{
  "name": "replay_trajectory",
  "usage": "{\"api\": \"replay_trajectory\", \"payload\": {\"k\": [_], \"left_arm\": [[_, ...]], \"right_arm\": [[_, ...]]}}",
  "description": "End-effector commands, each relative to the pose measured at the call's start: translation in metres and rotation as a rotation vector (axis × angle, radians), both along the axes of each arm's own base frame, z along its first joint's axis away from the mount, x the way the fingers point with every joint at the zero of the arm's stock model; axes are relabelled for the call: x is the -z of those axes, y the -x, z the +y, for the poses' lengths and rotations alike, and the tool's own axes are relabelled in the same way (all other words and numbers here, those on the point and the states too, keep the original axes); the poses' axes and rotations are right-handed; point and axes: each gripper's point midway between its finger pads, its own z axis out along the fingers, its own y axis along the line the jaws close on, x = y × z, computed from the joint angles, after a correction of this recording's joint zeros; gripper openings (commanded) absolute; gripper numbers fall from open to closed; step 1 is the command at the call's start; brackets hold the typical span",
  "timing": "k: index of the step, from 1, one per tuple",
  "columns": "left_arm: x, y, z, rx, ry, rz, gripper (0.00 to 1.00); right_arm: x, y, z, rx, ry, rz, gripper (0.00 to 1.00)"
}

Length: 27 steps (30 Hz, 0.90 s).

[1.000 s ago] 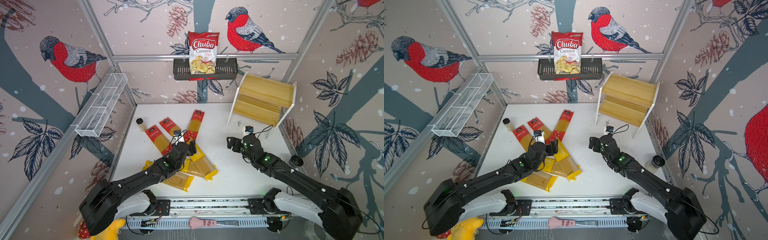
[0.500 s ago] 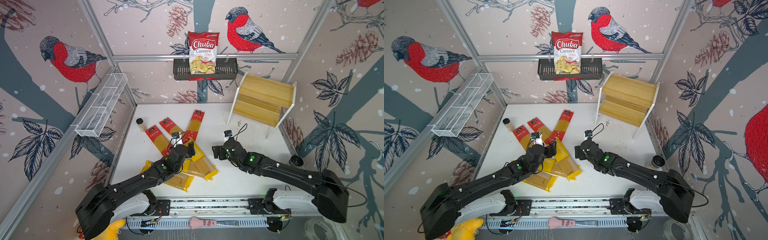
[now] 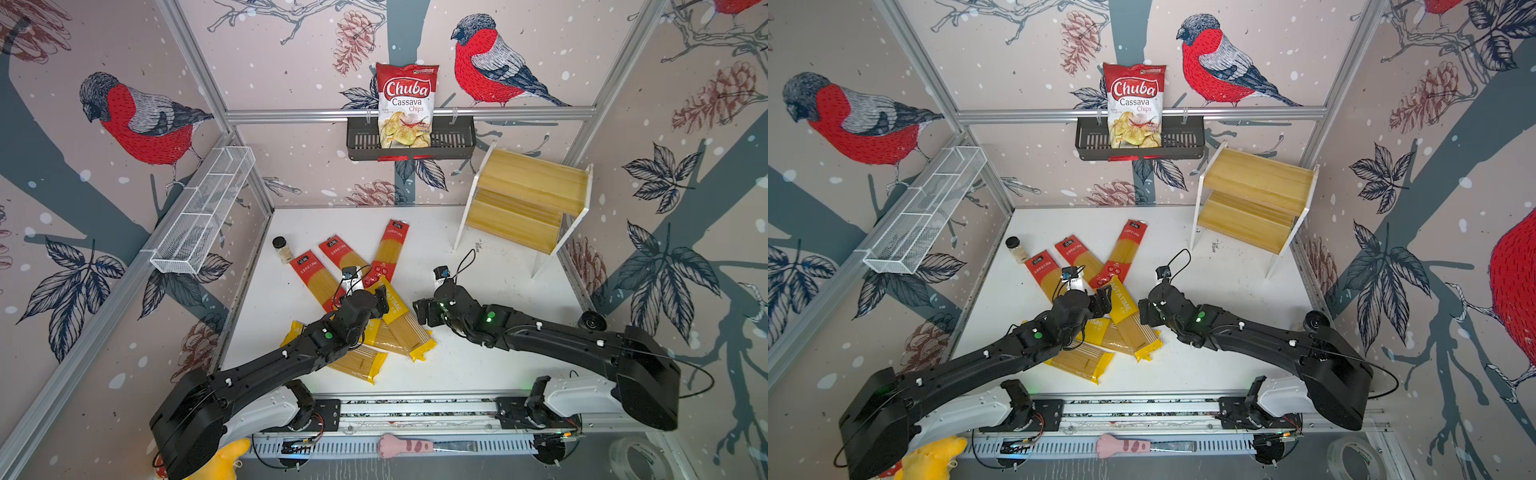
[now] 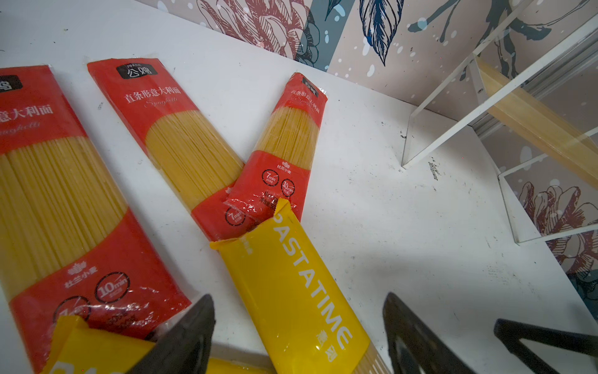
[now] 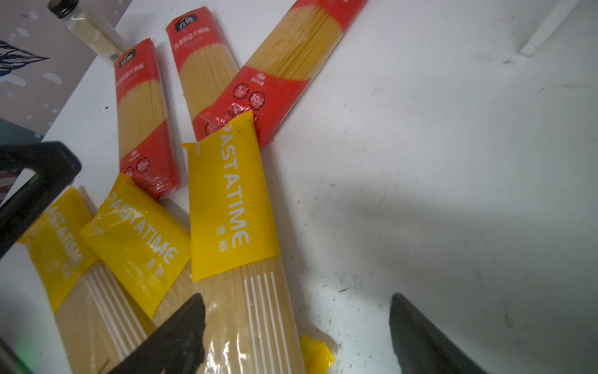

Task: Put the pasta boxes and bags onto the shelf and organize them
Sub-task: 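Close the right gripper on the yellow PASTATIME pack's end nearest the robot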

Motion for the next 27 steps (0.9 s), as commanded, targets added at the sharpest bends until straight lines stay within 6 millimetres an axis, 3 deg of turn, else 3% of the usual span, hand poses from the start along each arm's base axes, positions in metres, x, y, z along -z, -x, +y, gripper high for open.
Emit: {"api": "replay_trajectory", "payload": {"k": [1, 9, 16, 21, 27], "left_arm": [[-0.004, 0.004, 0.003, -0.005, 0.000, 0.017, 0.80], [-0.007, 0.016, 0.022, 0.006, -0.011, 0.069, 0.81], [0.004, 0.024, 0.023, 0.069, 0.101, 0.117, 0.77], [0.021, 0.031, 0.001, 0.124, 0.262, 0.150, 0.75], [0.042, 0.029, -0.005, 0.105, 0.236, 0.173, 0.73]], "right_arm": [[-0.002, 0.011, 0.008, -0.061, -0.022, 0.035, 0.89], [-0.006, 0.020, 0.011, -0.135, -0.026, 0.062, 0.88], [0.007, 0.031, 0.028, -0.226, -0.125, 0.174, 0.83], [0.019, 0.013, 0.023, -0.176, -0.231, 0.290, 0.69], [0.032, -0.008, 0.014, -0.167, -0.226, 0.294, 0.70]]}}
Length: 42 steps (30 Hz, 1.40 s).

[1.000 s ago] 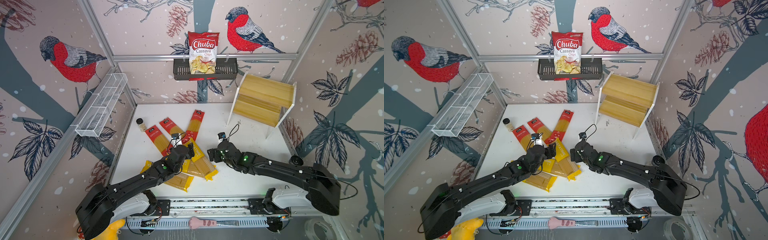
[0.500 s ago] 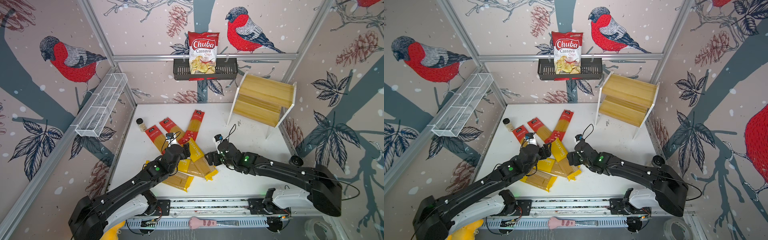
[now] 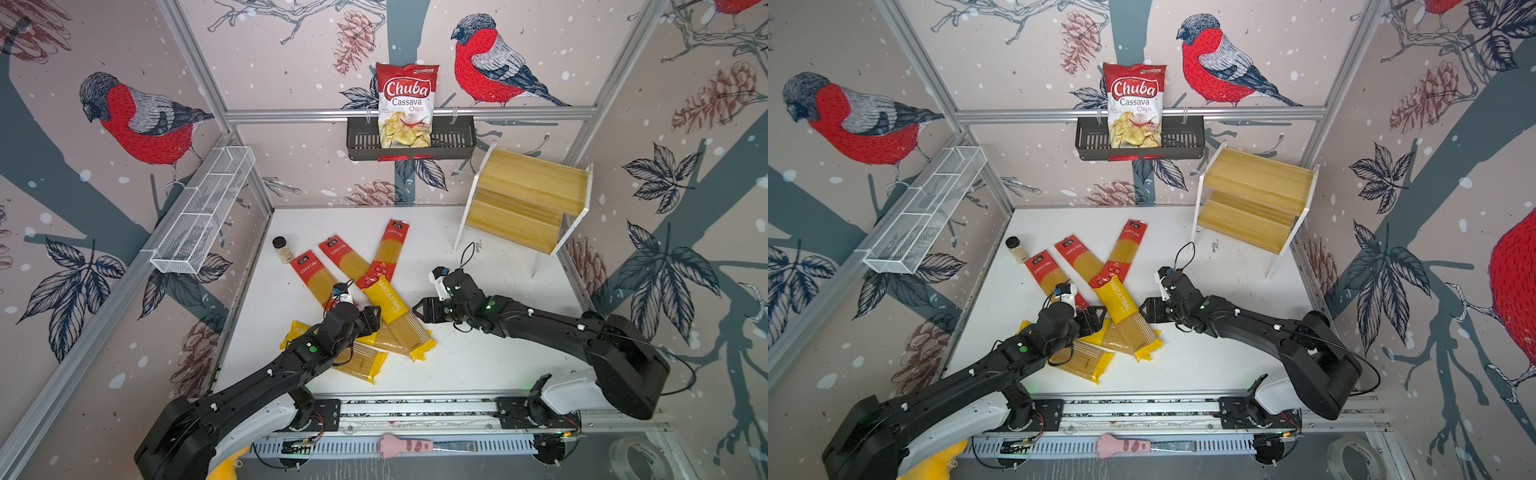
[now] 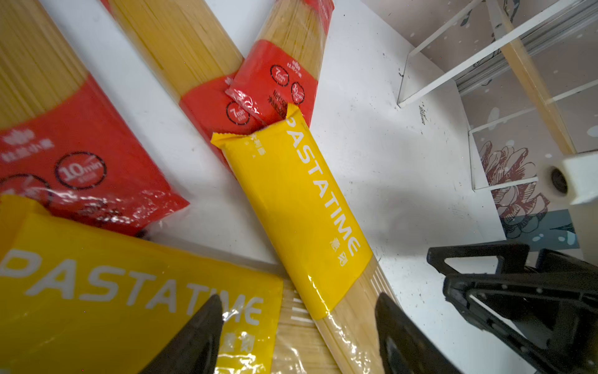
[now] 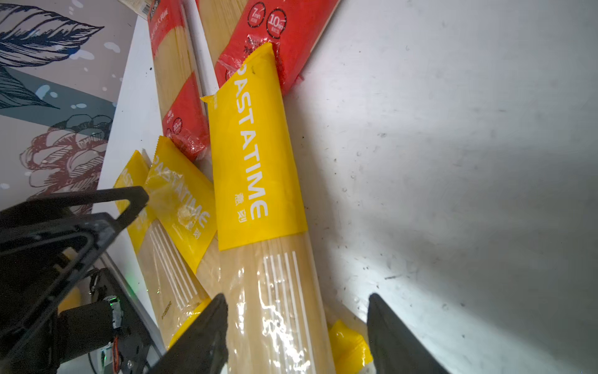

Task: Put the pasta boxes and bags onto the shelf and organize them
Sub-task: 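Close the right gripper on the yellow PASTATIME pack's end nearest the robot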

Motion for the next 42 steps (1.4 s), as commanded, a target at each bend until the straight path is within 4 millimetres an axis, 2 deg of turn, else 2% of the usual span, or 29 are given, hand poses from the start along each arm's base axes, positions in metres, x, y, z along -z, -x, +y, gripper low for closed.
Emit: {"api": "replay_trajectory", "payload": {"k": [1, 4, 7, 11, 21, 30, 34, 42], "left_arm": [[-0.012, -0.011, -0.014, 0.001, 0.049, -0.038, 0.73], [-0.012, -0.011, -0.022, 0.016, 0.017, -0.050, 0.73], [-0.009, -0.009, -0.027, 0.024, 0.029, -0.048, 0.73], [-0.007, -0.009, -0.029, 0.037, 0.015, -0.043, 0.73], [-0.010, -0.012, -0.030, 0.033, 0.016, -0.057, 0.72], [-0.014, -0.015, -0.028, 0.027, 0.001, -0.071, 0.72], [-0.008, -0.014, -0.024, 0.017, -0.006, -0.066, 0.72], [-0.002, -0.013, -0.011, -0.005, 0.023, -0.052, 0.68]], "right_arm": [[-0.003, -0.010, 0.006, -0.030, -0.054, -0.004, 0.71], [0.003, -0.022, 0.010, -0.033, -0.049, 0.013, 0.71], [0.011, -0.023, 0.019, -0.064, -0.051, 0.030, 0.73], [0.024, -0.022, 0.026, -0.093, -0.050, 0.067, 0.73], [0.039, -0.014, 0.043, -0.158, -0.093, 0.130, 0.74], [0.038, -0.012, 0.051, -0.184, -0.141, 0.149, 0.70], [0.042, -0.011, 0.053, -0.195, -0.155, 0.166, 0.70], [0.035, -0.013, 0.052, -0.195, -0.182, 0.151, 0.68]]}}
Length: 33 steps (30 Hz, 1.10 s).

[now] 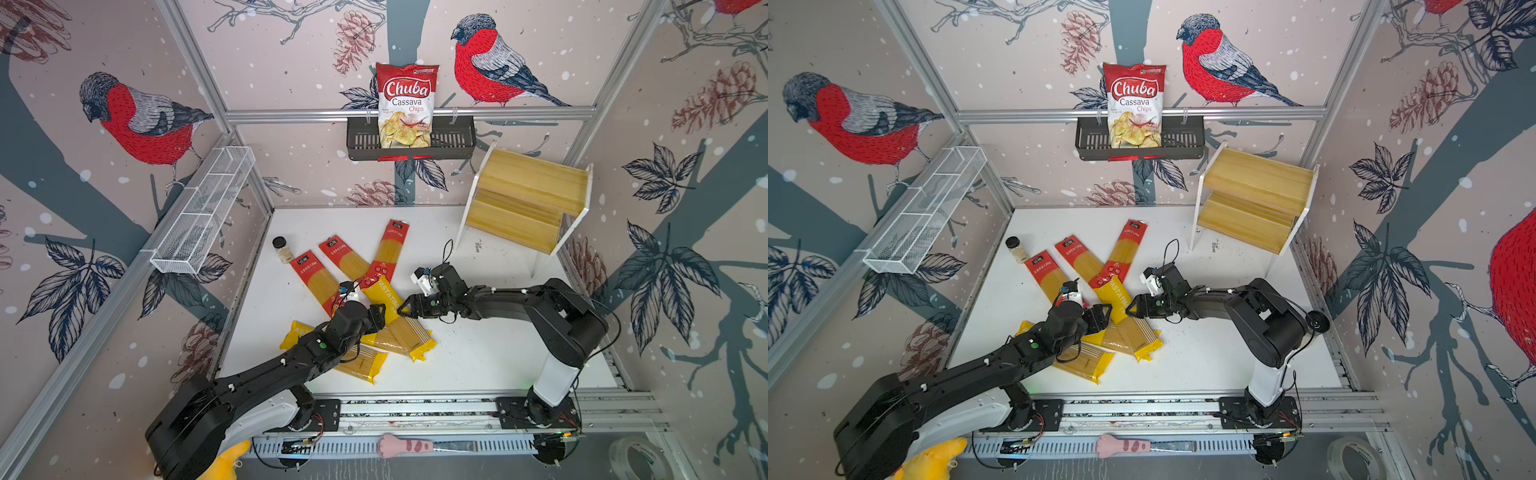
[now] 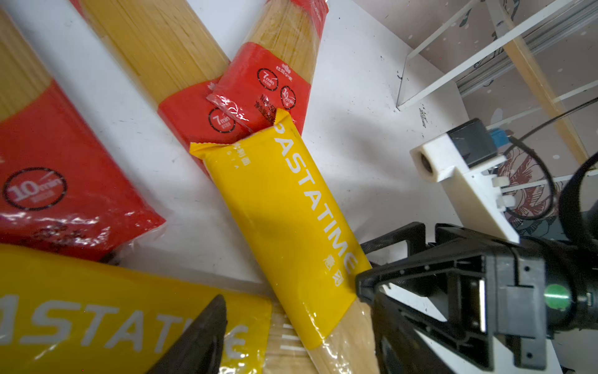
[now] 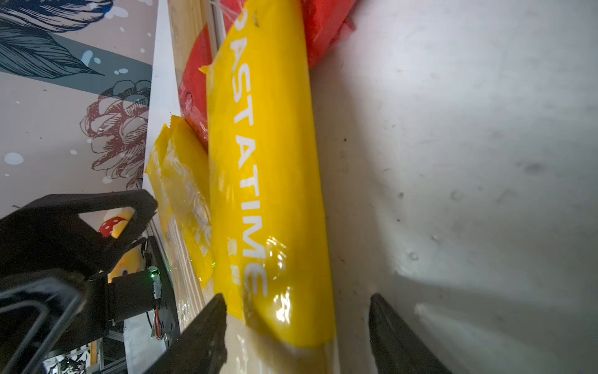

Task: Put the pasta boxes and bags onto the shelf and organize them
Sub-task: 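Close the right gripper on the yellow PASTATIME pack's end nearest the robot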

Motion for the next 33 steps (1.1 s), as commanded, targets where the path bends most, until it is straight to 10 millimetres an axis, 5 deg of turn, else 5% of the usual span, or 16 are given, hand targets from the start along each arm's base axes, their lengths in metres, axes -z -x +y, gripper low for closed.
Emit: {"api": "replay_trajectory", "payload": {"k": [1, 10, 17, 33], "left_arm": [[-0.006, -0.004, -0.003, 0.005, 0.038, -0.020, 0.68], [0.004, -0.004, -0.007, 0.012, 0.047, 0.009, 0.66], [0.004, -0.004, -0.003, -0.003, 0.038, 0.003, 0.65], [-0.027, -0.012, 0.018, -0.067, 0.029, -0.068, 0.66]], "right_arm": [[-0.006, -0.001, 0.006, -0.010, -0.047, -0.010, 0.68], [-0.006, -0.008, 0.019, -0.032, -0.086, -0.004, 0.62], [-0.007, -0.006, 0.025, -0.059, -0.120, 0.017, 0.41], [-0.034, -0.004, 0.025, -0.063, -0.208, 0.028, 0.10]]}}
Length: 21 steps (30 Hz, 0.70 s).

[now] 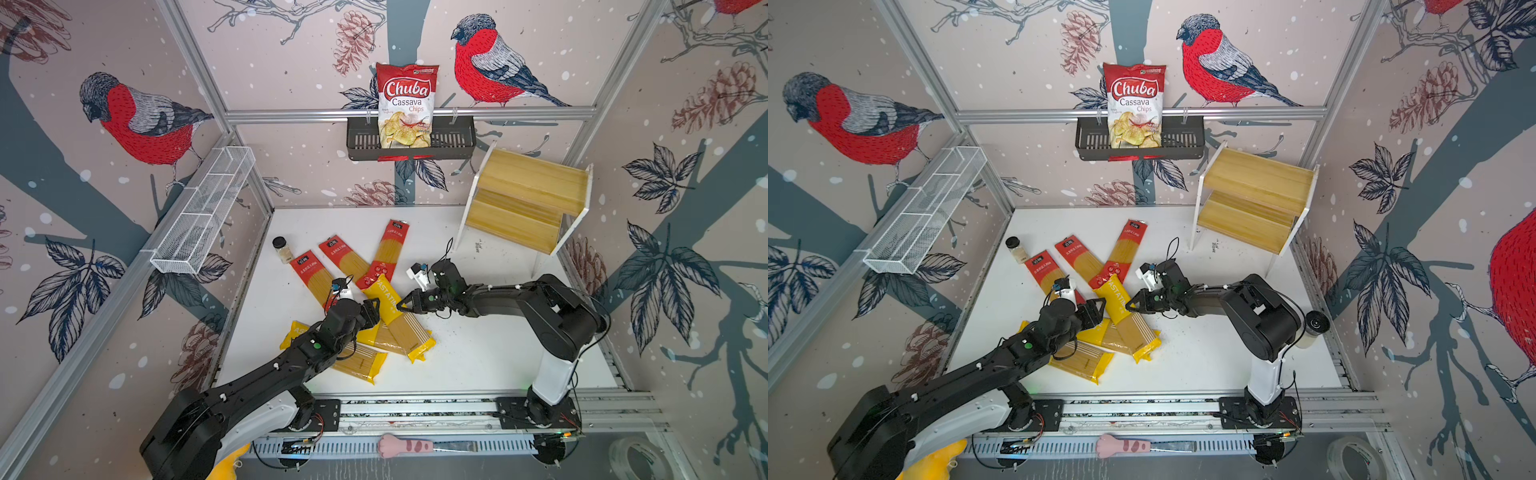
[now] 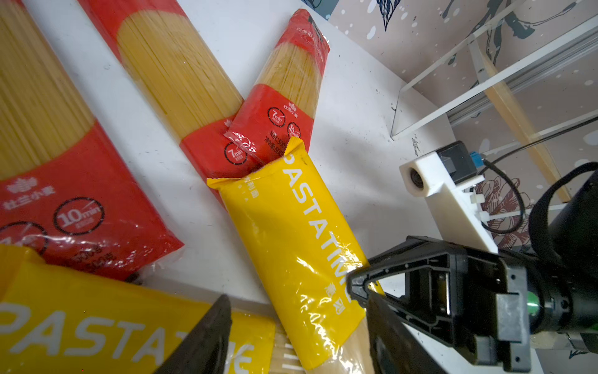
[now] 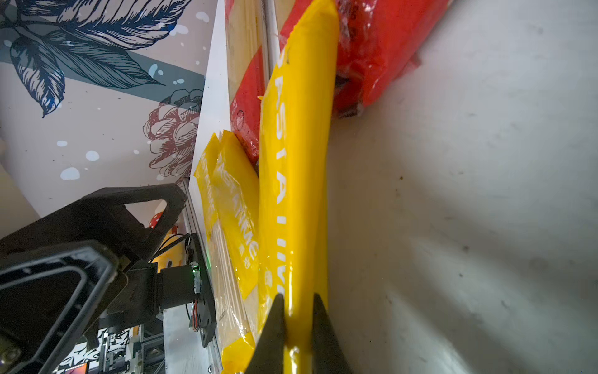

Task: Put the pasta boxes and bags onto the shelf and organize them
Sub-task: 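Close the right gripper on the yellow PASTATIME pack's end nearest the robot, then lift the yellow PASTATIME pack upright with the right gripper beside the left gripper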

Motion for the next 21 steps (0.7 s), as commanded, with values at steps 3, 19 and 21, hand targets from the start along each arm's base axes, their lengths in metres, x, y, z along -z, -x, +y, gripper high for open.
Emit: {"api": "replay_trajectory", "payload": {"k": [3, 19, 21], "left_arm": [[-0.016, -0.003, 0.008, -0.018, 0.002, -0.032, 0.67], [-0.082, -0.018, 0.001, 0.144, 0.372, -0.169, 0.84], [-0.090, -0.021, -0.003, 0.167, 0.425, -0.185, 0.85]], "right_arm": [[-0.029, 0.000, 0.006, -0.017, -0.079, -0.026, 0.07], [-0.115, -0.019, 0.002, 0.103, -0.247, -0.156, 0.02], [-0.131, -0.022, 0.000, 0.135, -0.289, -0.177, 0.02]]}}
